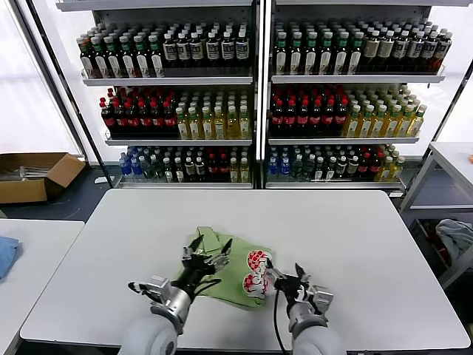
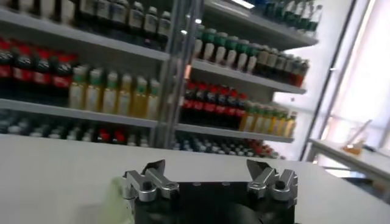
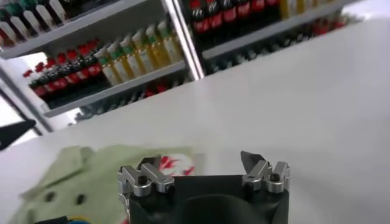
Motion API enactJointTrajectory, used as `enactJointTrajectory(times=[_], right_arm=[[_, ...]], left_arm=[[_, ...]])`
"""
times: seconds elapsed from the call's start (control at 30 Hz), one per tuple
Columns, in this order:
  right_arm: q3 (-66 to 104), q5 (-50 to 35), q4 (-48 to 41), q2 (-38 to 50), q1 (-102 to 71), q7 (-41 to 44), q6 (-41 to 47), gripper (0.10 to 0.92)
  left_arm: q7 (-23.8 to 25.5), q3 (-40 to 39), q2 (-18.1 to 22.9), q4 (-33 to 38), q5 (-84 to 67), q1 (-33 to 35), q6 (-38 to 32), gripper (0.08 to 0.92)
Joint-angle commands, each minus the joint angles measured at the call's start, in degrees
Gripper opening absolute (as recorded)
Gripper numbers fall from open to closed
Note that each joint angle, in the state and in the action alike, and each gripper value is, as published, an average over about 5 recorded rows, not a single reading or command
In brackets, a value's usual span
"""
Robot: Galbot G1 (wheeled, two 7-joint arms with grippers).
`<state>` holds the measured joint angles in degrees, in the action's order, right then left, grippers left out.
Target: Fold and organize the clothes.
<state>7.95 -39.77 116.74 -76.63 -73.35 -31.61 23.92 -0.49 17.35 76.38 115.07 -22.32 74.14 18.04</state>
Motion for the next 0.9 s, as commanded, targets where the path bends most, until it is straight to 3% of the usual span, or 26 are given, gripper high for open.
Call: enactJointTrajectory(times=[0.03,0.17,0.27,0.57,0.9], right_arm=[[-8.6,-17.2,-3.2,-3.4,7.8,-9.8,6.7,0.823],[-8.5,-15.3,-3.9,-4.1,6.8,-12.1,6.7,0.815],[-7.7,-14.0,-3.8,-3.8,5.7,-12.9,6.0,0.765],[-5.2,-10.8,-2.8,-2.4,4.2,-14.2,4.1,0.490],[-0.4,-7.3,-3.6,8.0,5.9,-9.7,6.8,0.204]], left_arm=[[-2.9,9.8,-3.1,1.3,3.7,3.2,-0.3,0.820],[-2.8,10.2,-3.1,1.1,3.9,3.5,-0.4,0.823],[-2.8,10.1,-3.2,1.0,3.9,3.6,-0.4,0.823],[-3.3,9.5,-3.1,1.0,3.7,3.6,-0.1,0.823],[-3.8,9.3,-2.1,2.8,3.7,4.5,0.2,0.823]])
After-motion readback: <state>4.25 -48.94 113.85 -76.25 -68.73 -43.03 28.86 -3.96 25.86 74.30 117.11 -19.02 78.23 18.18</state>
